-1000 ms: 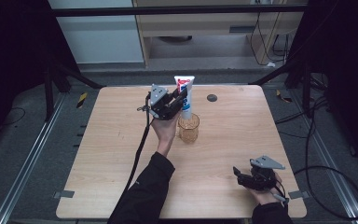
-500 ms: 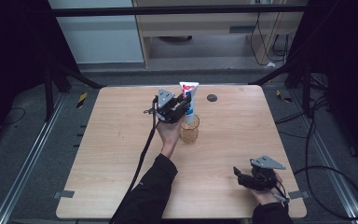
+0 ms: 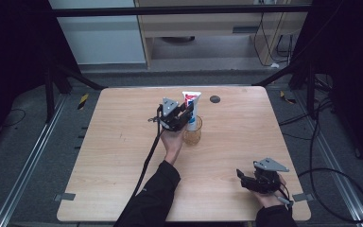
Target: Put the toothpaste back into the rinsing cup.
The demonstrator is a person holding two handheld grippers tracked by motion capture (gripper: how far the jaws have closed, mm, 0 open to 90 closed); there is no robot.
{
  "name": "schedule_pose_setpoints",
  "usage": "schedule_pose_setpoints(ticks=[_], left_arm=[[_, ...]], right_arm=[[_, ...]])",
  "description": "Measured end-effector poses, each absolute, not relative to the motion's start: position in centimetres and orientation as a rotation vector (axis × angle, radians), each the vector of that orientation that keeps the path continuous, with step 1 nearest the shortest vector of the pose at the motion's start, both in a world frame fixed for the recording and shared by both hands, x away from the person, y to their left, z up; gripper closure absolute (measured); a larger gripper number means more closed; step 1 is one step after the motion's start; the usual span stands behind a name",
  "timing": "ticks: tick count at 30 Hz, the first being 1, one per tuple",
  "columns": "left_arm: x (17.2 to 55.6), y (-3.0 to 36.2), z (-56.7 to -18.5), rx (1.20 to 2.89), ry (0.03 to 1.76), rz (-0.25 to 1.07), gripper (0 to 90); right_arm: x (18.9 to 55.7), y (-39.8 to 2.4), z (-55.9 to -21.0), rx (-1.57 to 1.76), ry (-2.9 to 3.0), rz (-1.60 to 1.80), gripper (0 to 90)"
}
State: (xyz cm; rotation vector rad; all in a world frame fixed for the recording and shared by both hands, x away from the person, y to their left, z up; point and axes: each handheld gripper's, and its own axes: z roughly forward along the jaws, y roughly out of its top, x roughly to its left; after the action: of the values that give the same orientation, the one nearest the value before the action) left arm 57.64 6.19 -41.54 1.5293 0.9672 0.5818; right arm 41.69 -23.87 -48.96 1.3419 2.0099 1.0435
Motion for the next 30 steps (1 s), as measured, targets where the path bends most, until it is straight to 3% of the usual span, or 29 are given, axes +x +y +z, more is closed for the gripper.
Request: schedule_pose_setpoints(ticks=[30], left_arm=[[56.7, 6.4, -44.9, 1.616, 1.009, 0.563, 69.6]], right_arm=[[41.7, -23.9, -48.9, 1.345, 2.009, 1.043, 25.4]])
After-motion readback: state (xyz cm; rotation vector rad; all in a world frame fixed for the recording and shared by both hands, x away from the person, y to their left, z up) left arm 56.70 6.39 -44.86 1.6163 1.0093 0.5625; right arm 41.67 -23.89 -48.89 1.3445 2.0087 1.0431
